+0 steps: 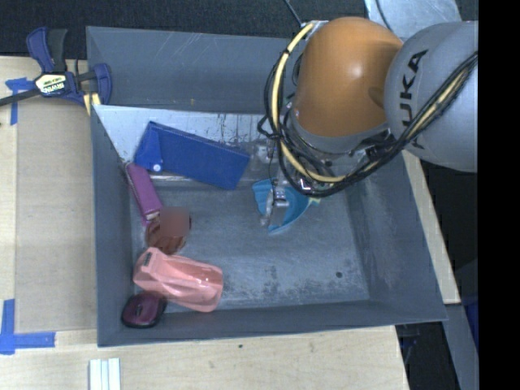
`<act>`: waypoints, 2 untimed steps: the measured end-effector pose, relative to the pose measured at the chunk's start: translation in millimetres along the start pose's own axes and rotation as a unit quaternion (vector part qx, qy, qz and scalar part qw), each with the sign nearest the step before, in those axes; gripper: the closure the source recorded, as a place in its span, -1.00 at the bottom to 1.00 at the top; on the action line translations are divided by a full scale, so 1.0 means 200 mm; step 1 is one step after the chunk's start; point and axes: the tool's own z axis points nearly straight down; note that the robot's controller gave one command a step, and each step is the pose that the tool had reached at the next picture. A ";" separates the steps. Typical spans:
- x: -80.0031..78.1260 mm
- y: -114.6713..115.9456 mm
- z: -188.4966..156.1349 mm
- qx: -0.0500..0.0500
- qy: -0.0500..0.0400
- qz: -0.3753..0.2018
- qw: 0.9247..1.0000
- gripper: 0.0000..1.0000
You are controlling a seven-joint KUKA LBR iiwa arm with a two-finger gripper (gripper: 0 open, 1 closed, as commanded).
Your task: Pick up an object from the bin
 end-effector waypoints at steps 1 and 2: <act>-0.01 0.00 -0.02 0.000 -0.004 0.001 1.000 -1.00; -0.23 -0.47 0.77 -0.004 -0.003 -0.075 0.997 -1.00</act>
Offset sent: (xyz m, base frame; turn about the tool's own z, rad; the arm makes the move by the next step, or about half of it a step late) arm 0.0429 -0.0965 -0.1576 -0.1521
